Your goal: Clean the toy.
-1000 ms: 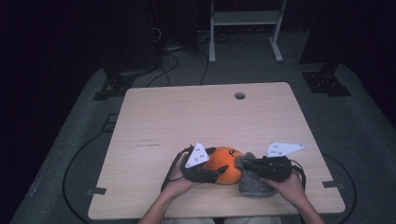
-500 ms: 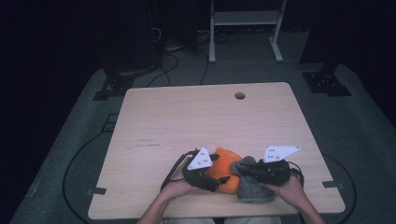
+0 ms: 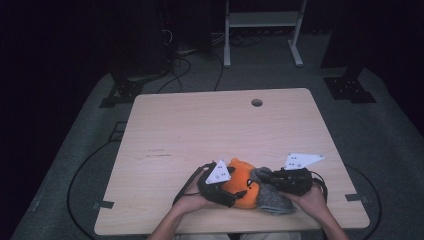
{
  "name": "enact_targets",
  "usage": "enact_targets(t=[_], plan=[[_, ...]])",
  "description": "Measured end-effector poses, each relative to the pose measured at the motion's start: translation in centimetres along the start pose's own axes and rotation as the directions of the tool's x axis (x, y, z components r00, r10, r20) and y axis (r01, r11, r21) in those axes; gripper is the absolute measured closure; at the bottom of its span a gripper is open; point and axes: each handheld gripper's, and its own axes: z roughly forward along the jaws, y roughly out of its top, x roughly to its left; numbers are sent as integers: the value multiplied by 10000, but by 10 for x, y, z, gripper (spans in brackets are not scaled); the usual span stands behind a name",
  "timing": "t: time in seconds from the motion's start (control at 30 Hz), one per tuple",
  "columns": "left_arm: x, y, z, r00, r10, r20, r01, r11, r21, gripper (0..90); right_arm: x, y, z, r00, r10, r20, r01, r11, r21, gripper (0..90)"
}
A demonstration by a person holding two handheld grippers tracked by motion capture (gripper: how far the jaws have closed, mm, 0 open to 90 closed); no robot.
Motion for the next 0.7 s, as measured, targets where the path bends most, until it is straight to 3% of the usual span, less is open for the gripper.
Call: enact_targets(t=[0.07, 0.13, 0.27, 0.37, 0.47, 0.57, 0.7], plan=[[-1, -1, 2, 9998, -20, -185, 19, 10000, -73, 146, 0, 2, 2, 9992, 71, -396, -79, 9998, -190, 818], [-4, -4, 4, 9992, -110, -387, 104, 9998, -178, 168, -2, 1, 3, 9987, 189, -473, -198, 9996, -184, 817], [-9, -2, 8, 9970, -198, -744, 192, 9998, -89, 334, -12, -7, -1, 9983, 588, -7, -588, 9982, -82, 816], [-11, 0, 7, 9960, -140, -882, 134, 9999, -76, 395, -16, -12, -8, 9963, 849, 163, -846, 9963, -153, 816], [-9, 3, 2, 9957, -493, -791, 459, 9979, -448, 459, -15, -15, -12, 9962, 864, 98, -862, 9961, -189, 817], [-9, 9, -3, 9965, -450, -702, 403, 9969, -675, 511, -15, -16, -15, 9952, 978, -13, -978, 9948, -295, 817], [-7, 12, -2, 9958, -539, -742, 484, 9961, -738, 559, -14, -16, -11, 9952, 932, 281, -927, 9955, -214, 817]])
